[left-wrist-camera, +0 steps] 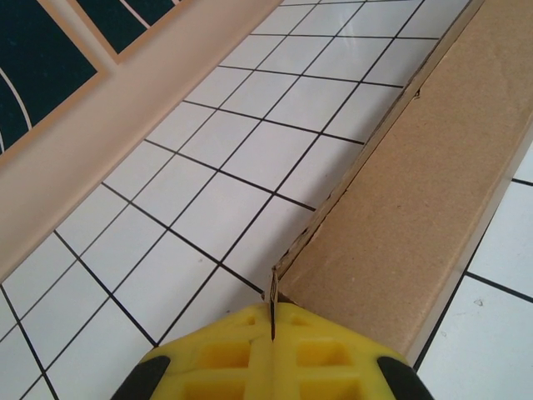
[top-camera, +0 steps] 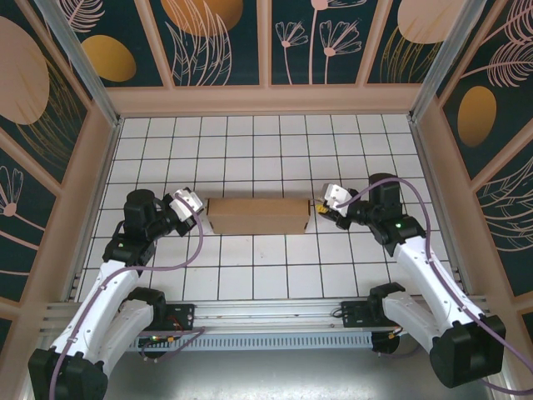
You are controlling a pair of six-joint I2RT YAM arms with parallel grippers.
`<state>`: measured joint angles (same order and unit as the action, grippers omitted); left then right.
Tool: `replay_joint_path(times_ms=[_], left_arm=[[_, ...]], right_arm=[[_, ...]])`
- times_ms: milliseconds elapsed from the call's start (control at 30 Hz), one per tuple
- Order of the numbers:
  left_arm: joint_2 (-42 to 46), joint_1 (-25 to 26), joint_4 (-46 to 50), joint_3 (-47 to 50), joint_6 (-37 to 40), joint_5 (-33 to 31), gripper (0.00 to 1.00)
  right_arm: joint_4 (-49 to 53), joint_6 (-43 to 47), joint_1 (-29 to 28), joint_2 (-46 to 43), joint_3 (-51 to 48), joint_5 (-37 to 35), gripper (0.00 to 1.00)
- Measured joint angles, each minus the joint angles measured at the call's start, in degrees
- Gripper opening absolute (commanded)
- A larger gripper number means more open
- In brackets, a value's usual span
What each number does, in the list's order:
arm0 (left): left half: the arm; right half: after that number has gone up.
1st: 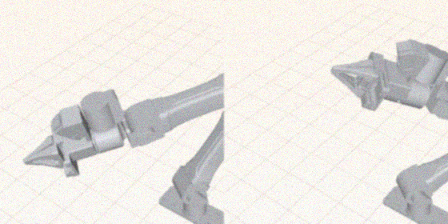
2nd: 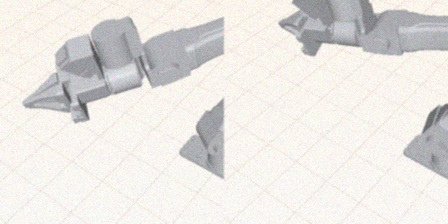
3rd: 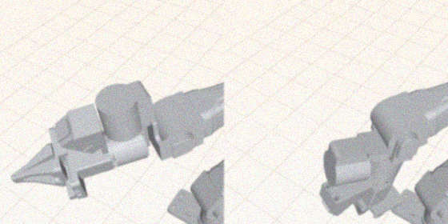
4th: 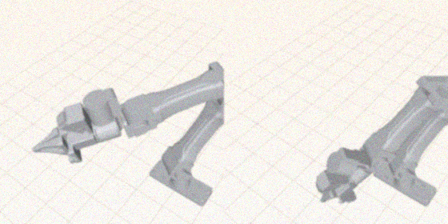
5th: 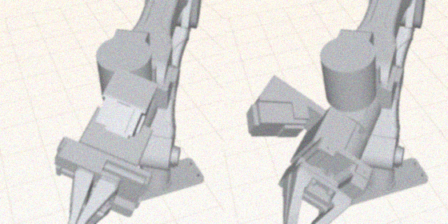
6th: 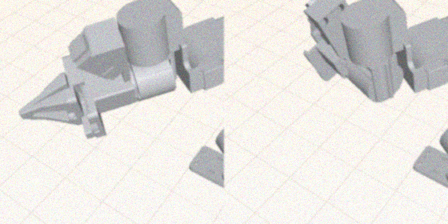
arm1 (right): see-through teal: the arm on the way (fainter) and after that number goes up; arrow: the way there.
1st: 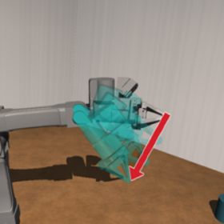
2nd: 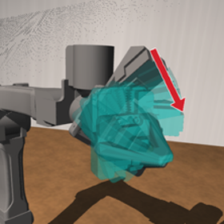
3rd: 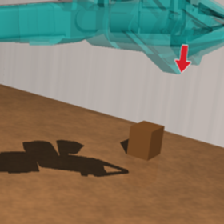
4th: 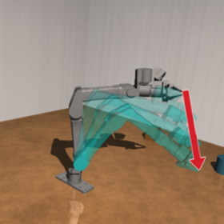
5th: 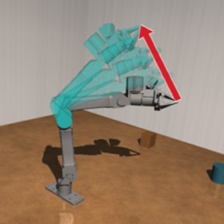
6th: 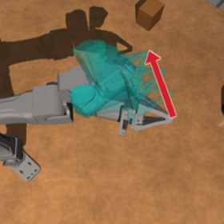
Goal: Fold the paper box
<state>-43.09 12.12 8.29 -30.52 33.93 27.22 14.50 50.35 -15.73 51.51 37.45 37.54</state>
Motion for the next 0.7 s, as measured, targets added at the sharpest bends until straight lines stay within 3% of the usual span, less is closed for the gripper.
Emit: replay_joint_path(times_ms=[400,700], left_arm=[[2.27,1.16,-1.57,1.01,-9.11,-1.86,0.00],[5.88,3.69,-2.58,2.78,-22.60,-6.38,0.00]], right_arm=[[0.17,-3.30,-3.48,3.65,1.92,-4.83,0.01],[-5.86,-14.86,-9.07,1.29,0.09,-14.34,0.00]])
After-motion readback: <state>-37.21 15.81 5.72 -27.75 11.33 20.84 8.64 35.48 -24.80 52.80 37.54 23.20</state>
